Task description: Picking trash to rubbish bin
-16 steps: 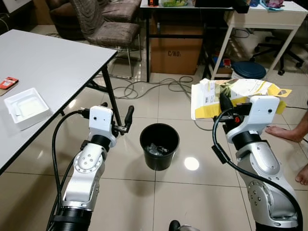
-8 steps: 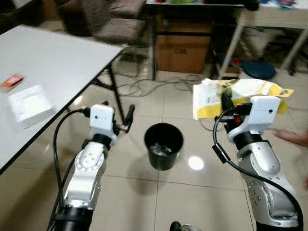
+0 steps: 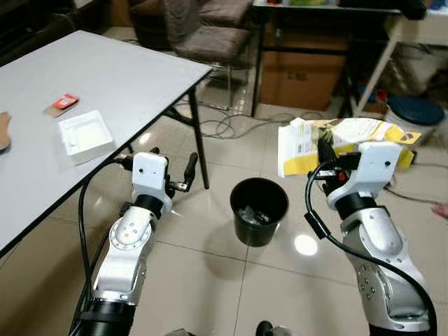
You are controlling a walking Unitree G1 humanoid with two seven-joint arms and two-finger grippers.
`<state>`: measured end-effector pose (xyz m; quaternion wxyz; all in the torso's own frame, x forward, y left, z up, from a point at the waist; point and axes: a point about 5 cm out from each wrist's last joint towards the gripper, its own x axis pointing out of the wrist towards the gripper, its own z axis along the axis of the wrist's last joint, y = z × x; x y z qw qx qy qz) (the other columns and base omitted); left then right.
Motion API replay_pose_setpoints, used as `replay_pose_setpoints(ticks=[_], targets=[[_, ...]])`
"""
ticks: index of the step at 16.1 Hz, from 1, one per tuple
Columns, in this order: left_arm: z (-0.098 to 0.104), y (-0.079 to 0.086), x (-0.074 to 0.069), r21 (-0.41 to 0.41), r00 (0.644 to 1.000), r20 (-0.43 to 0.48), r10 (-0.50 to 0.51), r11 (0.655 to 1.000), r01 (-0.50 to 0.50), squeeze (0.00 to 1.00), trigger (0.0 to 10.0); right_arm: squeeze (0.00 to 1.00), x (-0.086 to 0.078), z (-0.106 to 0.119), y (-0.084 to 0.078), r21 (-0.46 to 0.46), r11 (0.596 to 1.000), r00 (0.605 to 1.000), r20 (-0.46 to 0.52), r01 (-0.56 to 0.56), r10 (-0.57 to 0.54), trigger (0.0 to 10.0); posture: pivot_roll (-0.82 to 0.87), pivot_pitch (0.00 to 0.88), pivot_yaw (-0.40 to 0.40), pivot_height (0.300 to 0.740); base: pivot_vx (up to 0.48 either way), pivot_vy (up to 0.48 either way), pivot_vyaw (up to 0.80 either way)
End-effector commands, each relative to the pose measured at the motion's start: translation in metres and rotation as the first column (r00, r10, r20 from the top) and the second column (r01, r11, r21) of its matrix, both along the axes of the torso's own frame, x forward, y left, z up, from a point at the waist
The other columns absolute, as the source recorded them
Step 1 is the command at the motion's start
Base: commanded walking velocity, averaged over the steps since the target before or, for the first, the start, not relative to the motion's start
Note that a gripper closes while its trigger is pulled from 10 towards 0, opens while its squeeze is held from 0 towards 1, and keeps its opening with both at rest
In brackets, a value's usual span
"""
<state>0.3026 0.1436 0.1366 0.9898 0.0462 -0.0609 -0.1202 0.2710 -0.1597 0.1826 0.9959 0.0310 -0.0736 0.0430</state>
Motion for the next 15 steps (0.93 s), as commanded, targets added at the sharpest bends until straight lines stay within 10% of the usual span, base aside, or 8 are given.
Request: replay_pose_setpoints(ticks=[1, 15], targets=[[0.0039, -0.0042, 0.0012, 0.014, 0.999, 0.005, -0.039, 0.999, 0.039, 0.00, 10.0, 0.00, -0.0030, 0.0046, 0.0010, -0.003, 1.000, 1.000, 0.028, 0.010, -0.009, 0.0, -0.08, 0.118, 0.059, 0.740, 0.345, 0.000, 0.00], [0.0004, -0.0087, -0.0028, 0.026, 0.997, -0.015, -0.076, 0.997, 0.076, 0.00, 10.0, 0.00, -0.0048, 0.0033, -0.0005, -0.006, 1.000, 0.999, 0.024, 0.026, -0.026, 0.0, -0.08, 0.130, 0.065, 0.740, 0.442, 0.000, 0.00]])
